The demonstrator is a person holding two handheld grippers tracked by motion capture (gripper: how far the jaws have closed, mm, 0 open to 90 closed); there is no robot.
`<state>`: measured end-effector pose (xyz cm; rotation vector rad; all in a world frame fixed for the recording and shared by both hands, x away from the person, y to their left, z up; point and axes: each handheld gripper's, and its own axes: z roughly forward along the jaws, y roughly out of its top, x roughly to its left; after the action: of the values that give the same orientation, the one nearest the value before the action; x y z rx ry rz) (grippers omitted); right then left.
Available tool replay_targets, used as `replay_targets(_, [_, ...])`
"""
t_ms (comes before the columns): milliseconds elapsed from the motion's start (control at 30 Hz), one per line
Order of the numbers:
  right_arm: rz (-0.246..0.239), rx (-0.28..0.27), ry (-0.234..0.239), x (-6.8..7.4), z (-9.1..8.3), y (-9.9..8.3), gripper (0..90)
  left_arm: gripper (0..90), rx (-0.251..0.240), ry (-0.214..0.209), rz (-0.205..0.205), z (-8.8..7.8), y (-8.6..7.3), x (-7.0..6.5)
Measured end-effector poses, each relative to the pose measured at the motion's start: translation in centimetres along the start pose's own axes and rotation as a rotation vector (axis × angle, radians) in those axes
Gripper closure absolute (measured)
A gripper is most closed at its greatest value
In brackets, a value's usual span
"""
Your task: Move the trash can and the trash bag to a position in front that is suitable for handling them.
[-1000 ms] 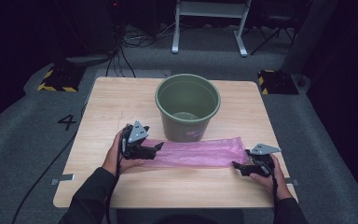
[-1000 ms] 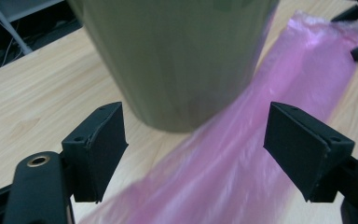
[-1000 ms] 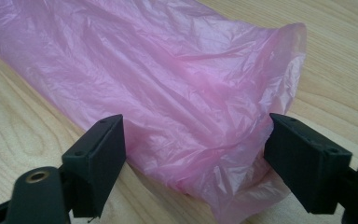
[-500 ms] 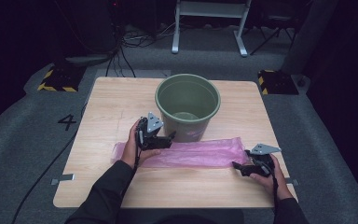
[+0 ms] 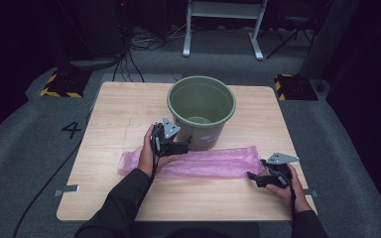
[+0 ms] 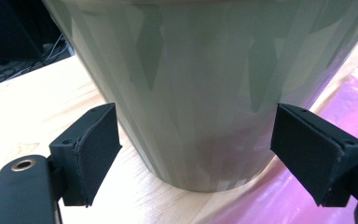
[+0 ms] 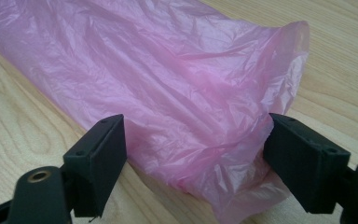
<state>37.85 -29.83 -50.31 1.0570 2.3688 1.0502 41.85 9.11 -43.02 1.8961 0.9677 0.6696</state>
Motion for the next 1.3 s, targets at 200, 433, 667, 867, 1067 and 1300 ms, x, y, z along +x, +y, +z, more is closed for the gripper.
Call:
replay_targets(200, [0.001, 0.001, 0.000, 0.0, 0.0, 0.0, 21.5, 15.6, 0.027, 0.018, 0.004, 0.9, 0.0, 1.0])
replay_targets(433, [0.004, 0.001, -0.002, 0.0, 0.0, 0.0, 21.4, 21.4, 0.053, -0.010, -0.002, 0.7, -0.3, 2.4])
replay_targets(667, [0.020, 0.005, -0.020, -0.2, 0.1, 0.1, 21.6, 20.8, 0.115, -0.128, 0.135, -5.0, -2.0, 5.3])
replay_targets(867, [0.040, -0.006, -0.041, -0.7, 0.1, 0.3, 38.3, 21.5, 0.172, -0.116, 0.131, -7.8, -5.7, 7.6])
replay_targets(1067, [0.045, -0.009, -0.047, -1.6, 0.4, 0.7, 45.6, 23.0, 0.209, -0.093, 0.073, -8.3, -8.7, 9.4])
replay_targets(1300, [0.054, -0.008, -0.065, -2.6, 1.0, 1.2, 38.4, 23.8, 0.265, -0.104, 0.077, -7.5, -10.3, 9.4])
